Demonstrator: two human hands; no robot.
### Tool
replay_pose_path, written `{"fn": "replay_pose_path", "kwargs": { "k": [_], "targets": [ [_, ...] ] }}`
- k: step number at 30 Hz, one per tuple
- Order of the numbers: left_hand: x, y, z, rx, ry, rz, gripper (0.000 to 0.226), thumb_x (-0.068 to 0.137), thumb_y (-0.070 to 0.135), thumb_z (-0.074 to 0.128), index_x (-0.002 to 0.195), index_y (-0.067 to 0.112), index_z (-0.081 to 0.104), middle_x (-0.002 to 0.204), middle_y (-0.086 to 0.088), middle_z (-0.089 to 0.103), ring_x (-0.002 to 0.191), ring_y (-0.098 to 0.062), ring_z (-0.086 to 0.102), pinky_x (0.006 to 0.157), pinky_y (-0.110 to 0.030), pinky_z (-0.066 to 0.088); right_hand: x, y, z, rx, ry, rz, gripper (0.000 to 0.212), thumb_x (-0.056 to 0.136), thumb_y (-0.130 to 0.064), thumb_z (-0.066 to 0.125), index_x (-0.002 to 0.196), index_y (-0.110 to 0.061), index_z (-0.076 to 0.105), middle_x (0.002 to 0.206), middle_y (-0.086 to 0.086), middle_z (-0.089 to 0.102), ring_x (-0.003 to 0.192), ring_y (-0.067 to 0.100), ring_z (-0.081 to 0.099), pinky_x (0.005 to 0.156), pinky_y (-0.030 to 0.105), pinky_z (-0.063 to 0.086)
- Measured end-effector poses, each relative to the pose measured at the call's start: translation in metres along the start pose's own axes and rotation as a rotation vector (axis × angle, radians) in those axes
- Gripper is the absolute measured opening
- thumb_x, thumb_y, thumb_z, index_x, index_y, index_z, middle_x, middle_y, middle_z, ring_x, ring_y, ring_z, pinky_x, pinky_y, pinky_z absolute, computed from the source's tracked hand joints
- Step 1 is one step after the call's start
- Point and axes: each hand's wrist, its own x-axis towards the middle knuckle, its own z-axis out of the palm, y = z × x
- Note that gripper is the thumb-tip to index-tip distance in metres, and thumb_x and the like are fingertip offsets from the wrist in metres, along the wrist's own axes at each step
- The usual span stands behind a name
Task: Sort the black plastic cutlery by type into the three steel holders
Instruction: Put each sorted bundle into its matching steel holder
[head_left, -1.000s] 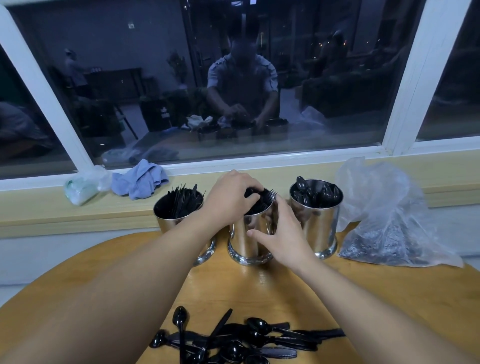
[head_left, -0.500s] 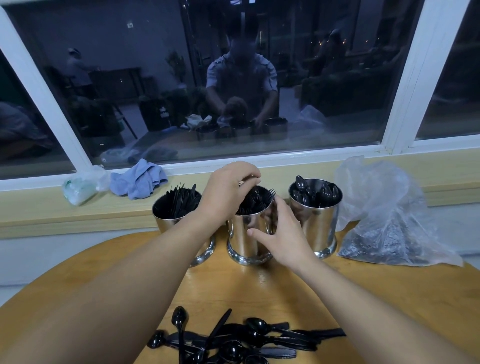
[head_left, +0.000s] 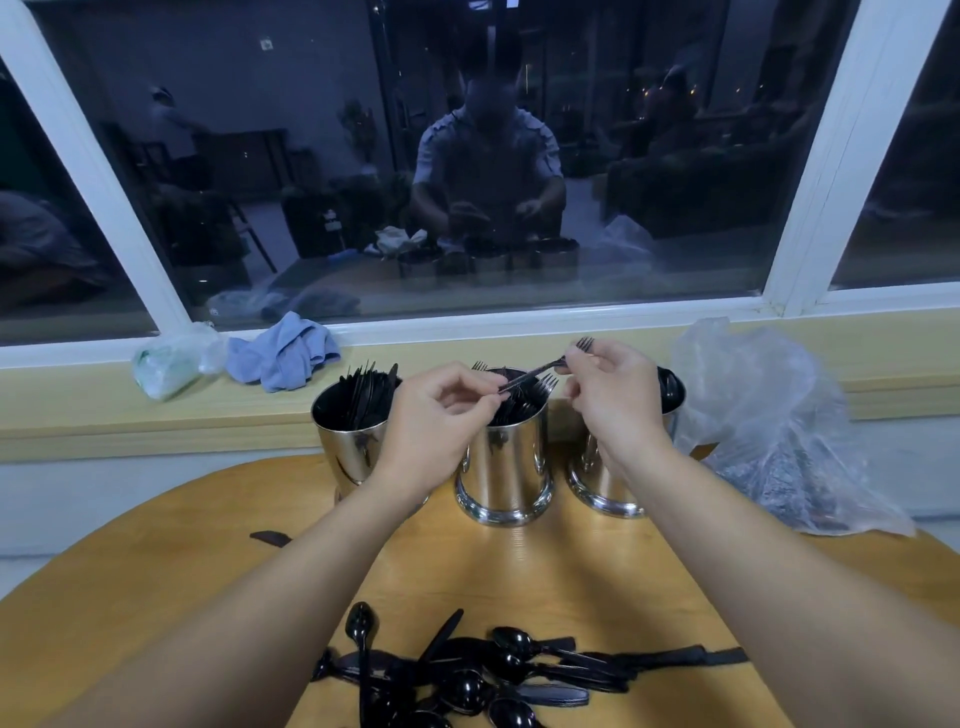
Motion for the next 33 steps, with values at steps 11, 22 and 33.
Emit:
{"fn": "replay_pose_path", "kwargs": {
  "k": [11,22,33],
  "targets": [
    [-0.018,-0.028,-0.002,0.439,-0.049,0.110,0.012,0.097,0.014,0.086,0.099,0.026,0.087,0.089,0.013,0.071,0.081,-0.015,0.064,0.074,-0.017,0.045,0.004,-0.017,-0.001,-0.426,-0.046,-0.484,0.016,0.106,-0.010,0.063,0.100,-0.023,0.070,0.081,-0.006,0.070,0.074,0.013,0.067,0.072,0.031,0.055],
    [-0.016,-0.031,-0.001,0.439,-0.044,0.094,0.013,0.097,0.011,0.085,0.097,0.024,0.087,0.091,0.011,0.072,0.083,-0.017,0.066,0.075,-0.020,0.050,-0.009,0.028,0.001,-0.681,-0.216,-0.602,0.007,0.099,-0.016,0.076,0.102,-0.022,0.079,0.100,-0.011,0.066,0.089,0.016,0.062,0.091,0.043,0.055],
    [-0.083,-0.010,-0.042,0.411,-0.032,-0.010,0.014,0.104,0.014,0.078,0.111,0.021,0.087,0.104,0.013,0.082,0.093,-0.008,0.074,0.083,-0.025,0.058,-0.090,0.022,-0.014,-0.636,-0.195,-0.575,0.030,0.099,-0.016,0.072,0.128,-0.020,0.074,0.106,-0.010,0.056,0.081,0.002,0.052,0.089,0.027,0.048]
  ]
}}
